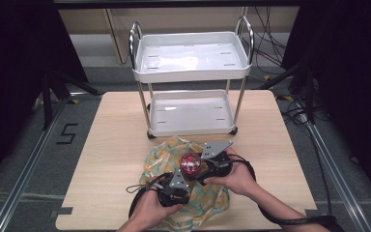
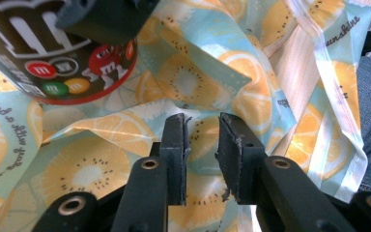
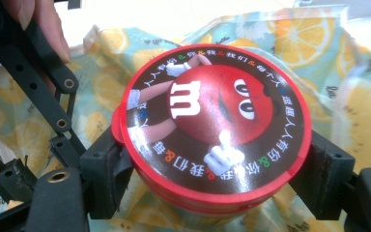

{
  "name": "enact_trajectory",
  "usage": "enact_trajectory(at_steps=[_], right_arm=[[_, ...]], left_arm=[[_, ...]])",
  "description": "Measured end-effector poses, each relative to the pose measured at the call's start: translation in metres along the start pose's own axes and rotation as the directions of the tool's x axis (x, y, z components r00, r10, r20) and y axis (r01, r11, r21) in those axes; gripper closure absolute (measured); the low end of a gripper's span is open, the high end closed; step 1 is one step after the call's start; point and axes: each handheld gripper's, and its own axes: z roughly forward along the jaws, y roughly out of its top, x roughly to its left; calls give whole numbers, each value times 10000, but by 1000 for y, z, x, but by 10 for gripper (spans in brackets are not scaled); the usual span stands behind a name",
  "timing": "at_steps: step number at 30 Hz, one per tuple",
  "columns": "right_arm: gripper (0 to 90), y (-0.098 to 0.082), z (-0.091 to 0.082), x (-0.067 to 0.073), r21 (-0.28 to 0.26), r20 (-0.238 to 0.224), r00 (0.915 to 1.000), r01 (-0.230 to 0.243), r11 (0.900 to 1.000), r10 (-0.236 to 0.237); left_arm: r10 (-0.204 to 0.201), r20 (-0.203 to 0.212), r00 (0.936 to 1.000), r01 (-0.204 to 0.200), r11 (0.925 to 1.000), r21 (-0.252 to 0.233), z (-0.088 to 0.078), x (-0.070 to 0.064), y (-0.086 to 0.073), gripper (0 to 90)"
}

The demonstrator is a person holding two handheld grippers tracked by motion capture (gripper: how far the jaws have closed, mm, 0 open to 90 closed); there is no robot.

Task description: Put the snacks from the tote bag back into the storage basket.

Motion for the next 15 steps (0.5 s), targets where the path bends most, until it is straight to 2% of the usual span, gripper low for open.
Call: enact_trajectory(at_steps=[4,11,12,15], right_arm=[[263,3,-4,-2,-243,122,9997,-191,9995,194],[263,8,-10,-5,-445,48,9998,-205,9988,207],[263,9,-12,-5,-423,26,9999,-169,9990,171],[263,11,-14,-6,-492,69,9998,-198,9986,202]], left_arm=[[6,26,10000,-6,10000,-10,0,0,0,717],[56,92,9999,-57,9999,123,1,0,1,716],[-189,20,9998,189,9998,-113,2,-2,1,716],[-268,19,9996,269,9994,-211,2,-2,1,716]])
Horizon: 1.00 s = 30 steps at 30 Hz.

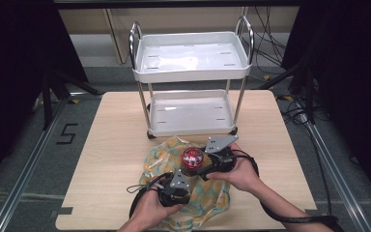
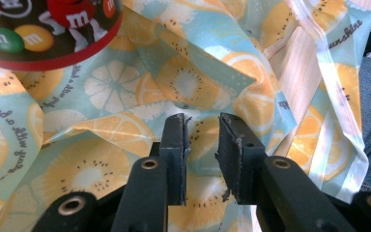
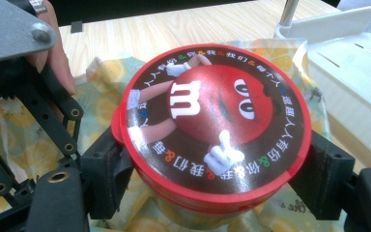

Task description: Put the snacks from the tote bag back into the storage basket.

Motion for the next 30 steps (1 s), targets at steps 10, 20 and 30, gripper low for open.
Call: enact_trajectory(at_steps=[10,20,30], right_arm=[[263,6,-5,-5,-162,-130,9996,-235,9996,233],[264,10,-7,-8,-227,-111,9996,-264,9994,261],[264,17,-11,-11,-323,-91,9993,-357,9988,355]], left_arm=[[124,100,9999,-126,9996,256,-1,3,0,715],[135,119,9998,-138,9994,314,1,3,-1,715],[85,122,9999,-89,9994,336,2,4,0,715]])
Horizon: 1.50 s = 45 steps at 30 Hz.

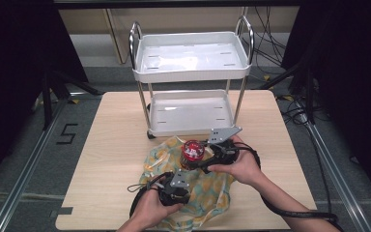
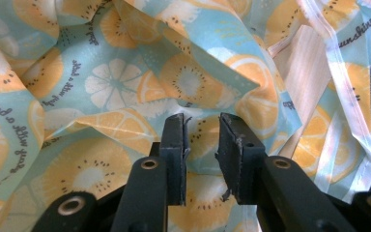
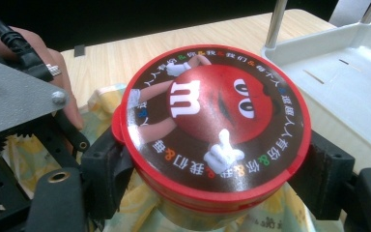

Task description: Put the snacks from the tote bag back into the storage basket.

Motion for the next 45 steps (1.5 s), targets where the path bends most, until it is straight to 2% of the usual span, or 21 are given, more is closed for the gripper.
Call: enact_trajectory(at_steps=[5,6,7,8,9,11,13,15,17,19,21,25,28,31,35,37,39,42,43,44,45], right_arm=[[264,4,0,-3,-49,63,10000,40,10000,-40],[264,4,0,-3,-62,66,10000,34,10000,-33],[264,5,-1,-4,23,30,10000,72,10000,-72],[264,5,-1,-5,47,25,10000,51,10000,-51],[264,5,0,-5,-76,91,9999,63,10000,-63],[264,6,-1,-5,-12,88,10000,-33,10000,33],[264,6,-2,-7,118,46,10000,61,9999,-62],[264,7,-2,-6,-3,117,9999,13,10000,-13],[264,8,-3,-8,45,100,9999,83,10000,-84],[264,10,-4,-8,45,92,9999,-45,10000,44],[264,12,-5,-10,55,187,9998,93,9999,-94],[264,13,-5,-12,-6,201,9998,76,10000,-76],[264,13,-5,-14,-88,338,9994,71,9999,-68],[264,13,-6,-16,-49,377,9993,-64,10000,66],[264,14,-6,-20,-123,514,9987,-29,9999,36],[264,14,-6,-20,42,378,9992,-120,9999,118],[264,14,-6,-22,-33,433,9991,-38,10000,39],[264,15,-7,-24,83,460,9989,-101,9999,97],[264,15,-6,-25,-36,544,9985,-74,10000,76],[264,16,-6,-25,-17,562,9982,-198,9998,199],[264,17,-8,-27,113,610,9981,-42,9999,35]], left_arm=[[230,-90,9997,-230,9997,-55,-2,1,1,711],[-10,-25,10000,10,9999,-132,-2,0,0,706],[13,-73,10000,-13,9999,-119,-4,1,1,700],[-231,-117,9997,226,9990,-374,-4,-1,1,694],[125,-190,9997,-130,9996,-268,-6,1,1,688],[-351,-276,9990,331,9971,-688,-8,-1,2,668],[-246,-300,9992,221,9966,-796,-13,0,2,646],[-365,-498,9981,313,9943,-1016,-17,1,2,627],[-418,-471,9980,353,9908,-1309,-21,2,2,600],[-389,-710,9967,278,9883,-1503,-26,5,2,574],[-442,-892,9950,287,9853,-1685,-31,8,1,548],[-615,-937,9937,414,9782,-2033,-35,10,-1,503],[-484,-1132,9924,233,9766,-2139,-37,14,-1,477],[-714,-1248,9896,388,9683,-2469,-39,16,-1,451],[-767,-1474,9861,348,9627,-2683,-45,20,-1,430],[-841,-1616,9833,352,9580,-2847,-47,21,-2,424],[-1036,-1730,9795,457,9497,-3097,-47,22,-3,418],[-1192,-1874,9750,553,9476,-3147,-47,24,-4,412],[-1191,-1969,9732,549,9511,-3039,-48,25,-4,411],[-1191,-1873,9751,589,9524,-2991,-49,25,-4,411],[-1187,-2067,9712,521,9520,-3018,-48,26,-5,411]])
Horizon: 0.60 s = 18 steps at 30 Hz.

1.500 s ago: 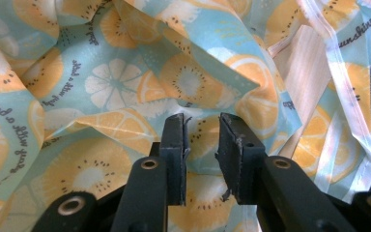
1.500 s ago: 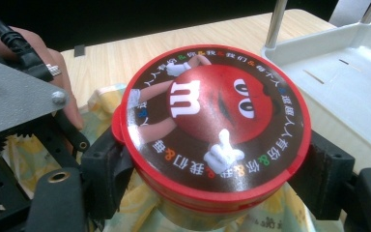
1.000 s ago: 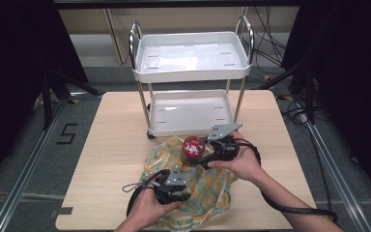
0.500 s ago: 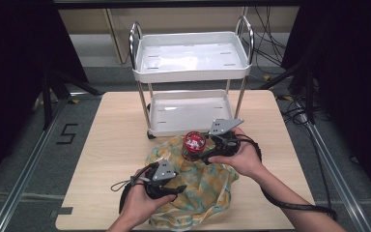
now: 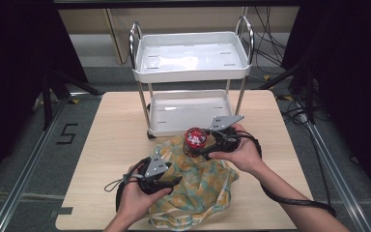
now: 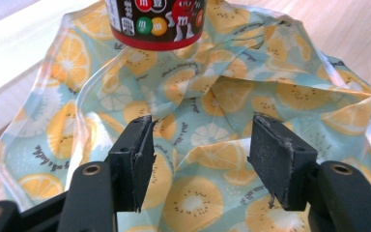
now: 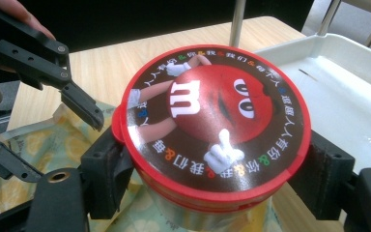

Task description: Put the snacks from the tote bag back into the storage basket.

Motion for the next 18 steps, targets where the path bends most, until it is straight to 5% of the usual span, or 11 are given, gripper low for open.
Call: enact_trajectory(at_steps=[7,10,13,16,18], right_arm=[[264,6,4,-5,-135,110,9999,51,9999,-49],[264,8,5,-7,-87,94,9999,-96,9999,97],[264,9,6,-10,-264,184,9997,163,9995,-158],[264,10,4,-9,-243,233,9993,-269,9993,275],[264,11,3,-11,-364,254,9996,-95,9993,105]], left_arm=[[339,-105,9994,-339,9994,10,-2,2,1,414],[-76,-208,9998,74,9999,-113,-1,1,0,417],[-92,-292,9995,88,9999,-108,-1,3,-1,423],[-155,-425,9990,152,9999,-83,1,5,-3,432],[-214,-394,9990,212,9998,-59,1,6,-3,436]])
